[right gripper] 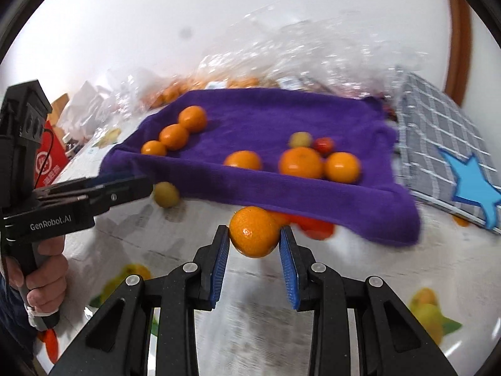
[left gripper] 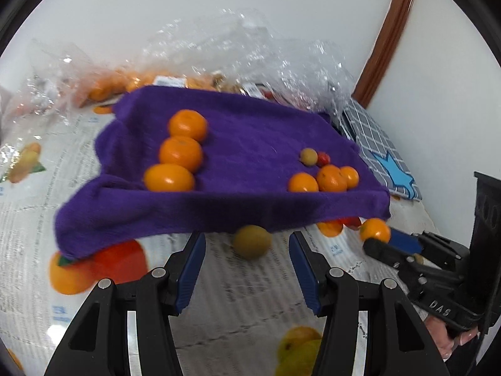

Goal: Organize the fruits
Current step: 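Lift and carry both held fruits toward the purple towel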

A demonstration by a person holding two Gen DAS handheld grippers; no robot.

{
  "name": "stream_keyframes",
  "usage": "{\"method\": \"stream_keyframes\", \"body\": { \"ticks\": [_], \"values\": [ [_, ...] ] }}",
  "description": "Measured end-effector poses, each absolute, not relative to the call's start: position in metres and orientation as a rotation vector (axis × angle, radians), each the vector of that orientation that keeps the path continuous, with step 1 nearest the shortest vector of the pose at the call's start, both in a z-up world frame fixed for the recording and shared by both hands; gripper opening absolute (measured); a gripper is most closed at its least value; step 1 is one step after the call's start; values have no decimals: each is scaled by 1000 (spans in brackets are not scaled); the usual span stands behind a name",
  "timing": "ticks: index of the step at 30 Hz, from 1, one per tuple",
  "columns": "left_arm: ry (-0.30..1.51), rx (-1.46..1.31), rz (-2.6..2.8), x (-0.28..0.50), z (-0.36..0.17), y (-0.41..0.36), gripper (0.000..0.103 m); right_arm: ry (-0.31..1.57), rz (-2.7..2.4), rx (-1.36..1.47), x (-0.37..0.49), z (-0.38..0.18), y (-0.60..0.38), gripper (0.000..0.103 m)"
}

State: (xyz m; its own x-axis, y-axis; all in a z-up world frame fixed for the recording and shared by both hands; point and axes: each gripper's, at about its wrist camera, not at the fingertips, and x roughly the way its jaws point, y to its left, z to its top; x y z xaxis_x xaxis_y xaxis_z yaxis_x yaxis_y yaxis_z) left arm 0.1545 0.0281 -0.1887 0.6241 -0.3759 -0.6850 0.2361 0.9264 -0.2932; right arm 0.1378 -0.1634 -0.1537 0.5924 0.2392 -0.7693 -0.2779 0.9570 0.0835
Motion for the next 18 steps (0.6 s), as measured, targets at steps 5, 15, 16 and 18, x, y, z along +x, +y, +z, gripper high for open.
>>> {"method": "stream_keyframes", "body": {
  "ticks": [5,15,16,18],
  "values": [
    [855,-169,-315,158,-194,14,51,881,274,10,135,-156,-188,33],
    [887,-120,-246,162,-199,8,41,896,276,64,137,-163,-195,33],
    [888,-115,-242,162,-198,8,40,896,276,56,136,-164,-194,33],
    [888,-117,-239,162,-198,9,39,900,273,39,136,-164,-191,33]
  ]
}}
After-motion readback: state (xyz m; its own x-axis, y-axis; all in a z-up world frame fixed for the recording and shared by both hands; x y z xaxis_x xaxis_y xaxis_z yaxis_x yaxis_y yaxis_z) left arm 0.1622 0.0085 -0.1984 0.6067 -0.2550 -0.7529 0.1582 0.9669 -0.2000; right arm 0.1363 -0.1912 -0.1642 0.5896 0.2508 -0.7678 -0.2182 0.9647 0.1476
